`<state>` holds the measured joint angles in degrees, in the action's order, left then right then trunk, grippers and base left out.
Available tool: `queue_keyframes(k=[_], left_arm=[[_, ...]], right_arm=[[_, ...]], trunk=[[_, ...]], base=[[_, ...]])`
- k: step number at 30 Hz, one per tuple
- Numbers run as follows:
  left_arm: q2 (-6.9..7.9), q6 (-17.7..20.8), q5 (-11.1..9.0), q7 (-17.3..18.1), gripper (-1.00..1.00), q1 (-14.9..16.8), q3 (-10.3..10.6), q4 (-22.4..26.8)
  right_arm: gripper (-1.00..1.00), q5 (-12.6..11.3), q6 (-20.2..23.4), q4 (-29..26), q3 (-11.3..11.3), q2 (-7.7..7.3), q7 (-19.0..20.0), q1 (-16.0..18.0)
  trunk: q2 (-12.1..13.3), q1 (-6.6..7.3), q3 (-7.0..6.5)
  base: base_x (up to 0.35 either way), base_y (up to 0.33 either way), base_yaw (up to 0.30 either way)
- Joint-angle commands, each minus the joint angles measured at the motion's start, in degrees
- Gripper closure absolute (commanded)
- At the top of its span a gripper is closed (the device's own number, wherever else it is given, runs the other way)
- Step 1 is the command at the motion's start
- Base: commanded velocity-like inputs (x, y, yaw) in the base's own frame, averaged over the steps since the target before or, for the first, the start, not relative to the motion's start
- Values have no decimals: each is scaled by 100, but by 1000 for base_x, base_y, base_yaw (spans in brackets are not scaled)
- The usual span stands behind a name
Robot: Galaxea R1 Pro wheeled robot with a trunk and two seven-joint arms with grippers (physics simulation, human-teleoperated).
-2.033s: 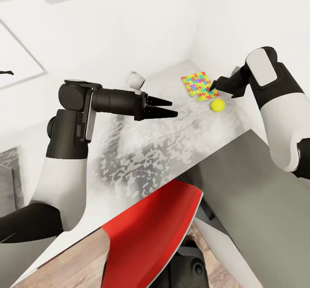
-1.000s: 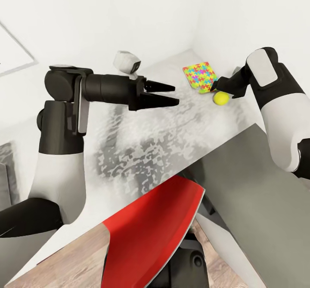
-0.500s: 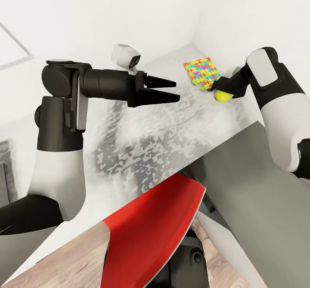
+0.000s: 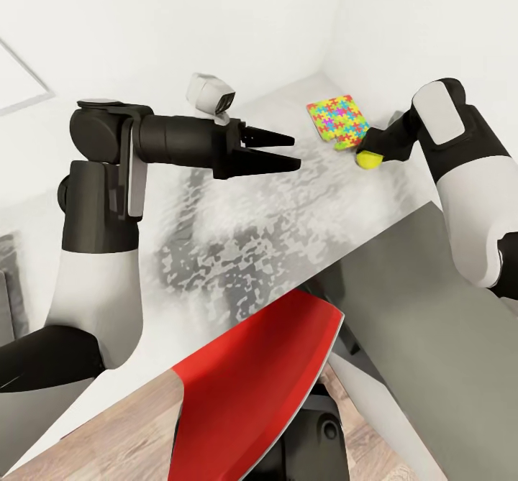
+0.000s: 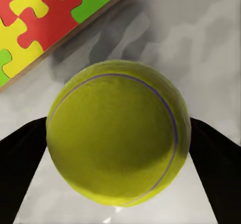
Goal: Put all the toys in the child's room - the three board games (two on the bed and one on the table), the two jigsaw puzzles on the table, and the tennis ball on the table - inside the toy box on the table in the child's room.
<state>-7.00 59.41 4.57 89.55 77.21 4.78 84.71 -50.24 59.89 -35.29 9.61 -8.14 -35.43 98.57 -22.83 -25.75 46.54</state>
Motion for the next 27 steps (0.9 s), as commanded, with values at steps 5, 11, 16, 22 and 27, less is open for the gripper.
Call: queue_keyframes(k=[5,11,16,22,27], left_arm=[[-3,59,52,45,-100,4,0,2],[-3,59,61,45,-100,4,5,2],[-3,59,67,45,-100,4,2,2],[-2,59,78,45,-100,4,5,1],[5,59,86,45,-100,4,12,-2]], right_arm=[[100,-65,11,-4,41,-4,-52,5],[100,-65,11,-4,41,-3,-52,-4],[100,-65,11,-4,41,-3,-49,-4],[100,-73,11,-4,35,-3,-36,-12],[100,-95,11,-3,19,-5,-14,-13]], trunk=[[-9,-3,7],[-9,-3,-16],[-9,-3,-60],[-9,-3,-115],[-9,-3,-162]], base=[[0,0,0],[0,0,0],[0,0,0],[0,0,0],[0,0,0]])
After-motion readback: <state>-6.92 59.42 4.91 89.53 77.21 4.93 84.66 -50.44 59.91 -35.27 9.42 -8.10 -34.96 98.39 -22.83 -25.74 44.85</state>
